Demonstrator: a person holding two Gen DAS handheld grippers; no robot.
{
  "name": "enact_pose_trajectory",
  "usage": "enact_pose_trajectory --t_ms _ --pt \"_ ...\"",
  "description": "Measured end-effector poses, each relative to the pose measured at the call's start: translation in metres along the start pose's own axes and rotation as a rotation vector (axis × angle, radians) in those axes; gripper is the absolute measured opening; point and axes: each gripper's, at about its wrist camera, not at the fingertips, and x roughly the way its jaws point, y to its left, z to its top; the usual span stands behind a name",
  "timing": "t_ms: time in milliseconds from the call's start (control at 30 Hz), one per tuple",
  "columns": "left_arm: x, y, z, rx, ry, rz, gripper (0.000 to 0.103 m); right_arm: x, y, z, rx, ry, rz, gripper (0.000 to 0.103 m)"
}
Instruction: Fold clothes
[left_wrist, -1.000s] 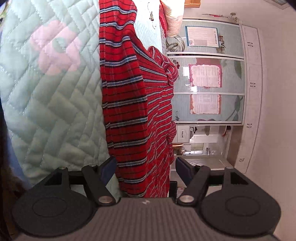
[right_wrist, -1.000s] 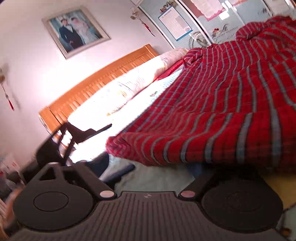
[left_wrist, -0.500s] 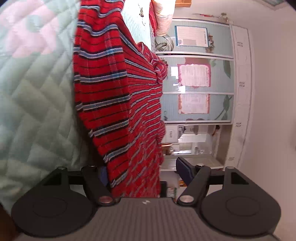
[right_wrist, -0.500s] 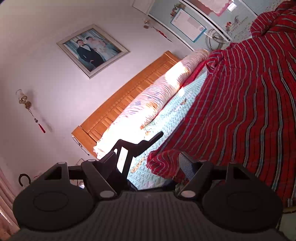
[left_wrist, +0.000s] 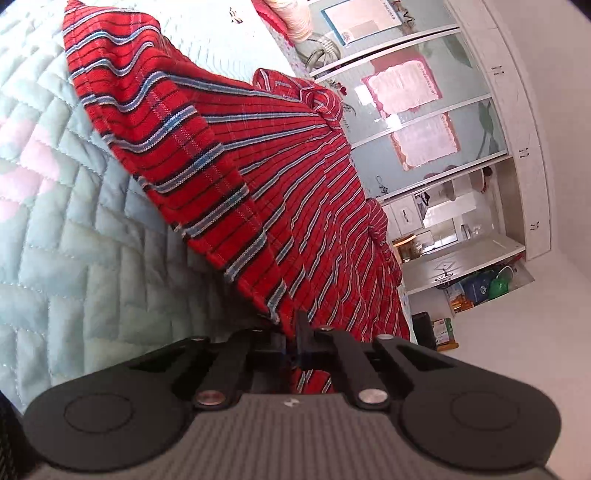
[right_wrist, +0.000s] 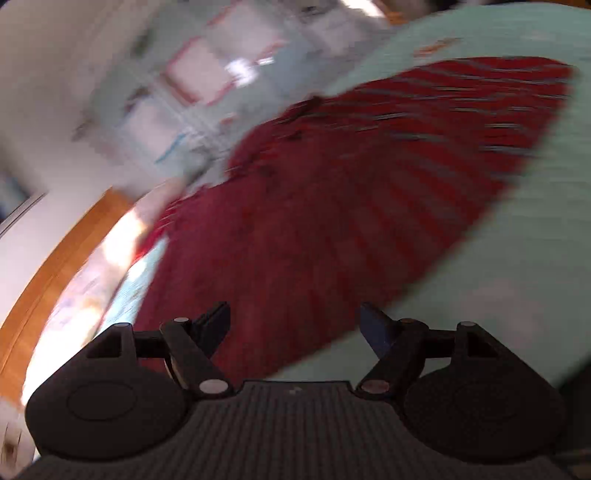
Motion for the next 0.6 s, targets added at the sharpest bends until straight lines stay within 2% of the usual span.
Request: enact_pose_trajectory --t_ms 67,133,167,200,233,333,433,467,500,533,567,600 --pt "0.000 0.003 0.000 -0.024 -0.022 0.016 0.006 -0.002 -0.026 0.009 0.096 -0.039 -0.022 0.076" --pt "0.001 0.006 0.001 -0.059 -0.042 0.035 0.021 0.006 -0.045 0.016 0.214 -0.069 0.010 0.076" --pt "0.001 0.007 0.001 -0.078 -0.052 0.044 0.036 0.012 -0.050 0.019 0.270 -0.082 0.029 0.076" --pt "0.002 0.009 0.001 -0.096 -0.062 0.054 0.038 0.018 -0.055 0.021 0.325 -0.095 0.047 0.076" --pt "0.001 0.009 0.003 -0.099 -0.069 0.060 0.038 0.025 -0.060 0.024 0.380 -0.108 0.066 0.076" --pt "0.000 0.007 0.010 -0.087 -0.090 0.079 0.037 0.034 -0.064 0.030 0.410 -0.146 0.094 0.076" --pt "0.007 0.004 0.018 -0.043 -0.078 0.120 0.022 0.045 -0.063 0.037 0.367 -0.167 0.103 0.075" --pt "0.009 0.004 0.021 -0.025 -0.067 0.138 0.012 0.047 -0.061 0.041 0.344 -0.155 0.085 0.064" --pt "0.010 0.002 0.023 -0.006 -0.061 0.151 0.010 0.049 -0.058 0.044 0.320 -0.142 0.062 0.052" --pt "0.009 0.001 0.025 0.013 -0.062 0.157 0.008 0.051 -0.057 0.045 0.310 -0.121 0.052 0.015" --pt "0.007 0.000 0.026 0.026 -0.068 0.155 0.007 0.052 -0.057 0.046 0.303 -0.099 0.045 0.000" --pt "0.004 -0.002 0.027 0.038 -0.074 0.152 0.006 0.054 -0.058 0.046 0.305 -0.086 0.033 0.000"
